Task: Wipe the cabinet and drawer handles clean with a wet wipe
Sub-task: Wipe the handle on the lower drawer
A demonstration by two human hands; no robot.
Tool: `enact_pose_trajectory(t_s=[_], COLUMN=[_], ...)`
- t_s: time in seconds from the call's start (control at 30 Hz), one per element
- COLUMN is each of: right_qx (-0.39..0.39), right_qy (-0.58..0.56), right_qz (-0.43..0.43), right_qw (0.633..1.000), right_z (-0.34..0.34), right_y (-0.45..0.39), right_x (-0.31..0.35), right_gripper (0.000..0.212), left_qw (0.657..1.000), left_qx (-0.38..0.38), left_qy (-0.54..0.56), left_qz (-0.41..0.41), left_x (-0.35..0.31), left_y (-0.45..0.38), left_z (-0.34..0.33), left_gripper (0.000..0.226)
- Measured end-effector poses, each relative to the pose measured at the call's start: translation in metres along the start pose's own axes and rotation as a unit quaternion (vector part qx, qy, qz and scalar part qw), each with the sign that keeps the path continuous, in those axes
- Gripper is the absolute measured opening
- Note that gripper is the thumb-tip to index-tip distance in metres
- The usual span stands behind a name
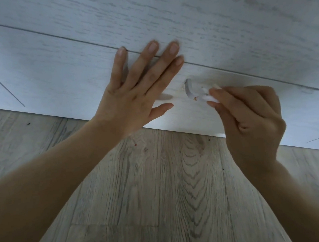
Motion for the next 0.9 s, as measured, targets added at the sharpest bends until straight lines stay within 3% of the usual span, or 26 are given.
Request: enact_pose_trajectory(t_s=[0.1,0.5,0.7,0.9], right_qx=[-0.006,-0.009,-0.04,-0.039], right_qy=[-0.007,-0.035,-0.007,-0.049], right_qz=[-0.035,-0.042,-0.183,-0.1], right_qw=[0.999,0.998,0.982,0.993], right_z=[-0.002,-0.018,-0.006,-0.024], right_y=[-0.002,-0.007,-0.001,0.0], right_x=[0.008,0.027,0.019,0.028], right_gripper=[0.014,0.012,0.018,0.013], left_qw=[1.0,1.0,1.0,1.0], left_qx=[0.005,0.006,0.002,0.016], left_qy=[-0.01,-0.012,-0.008,-0.013], left_qz=[0.004,0.007,-0.009,0.004], left_x=[-0.001,-0.002,0.0,-0.003], left_y=[0.0,-0.001,0.0,-0.001], left_z=[0.0,-0.002,-0.001,-0.001], left_gripper=[0.083,0.086,0.086,0.086])
Point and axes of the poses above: each hand's wrist, its own y-axis away from the middle knuckle, its own z-axis out of the back of the hand, x = y × z, the point moved 2 cm from there along -y, towards the middle knuckle, and after that the axes turned 15 degrees about -x, right-handed, at the moved point
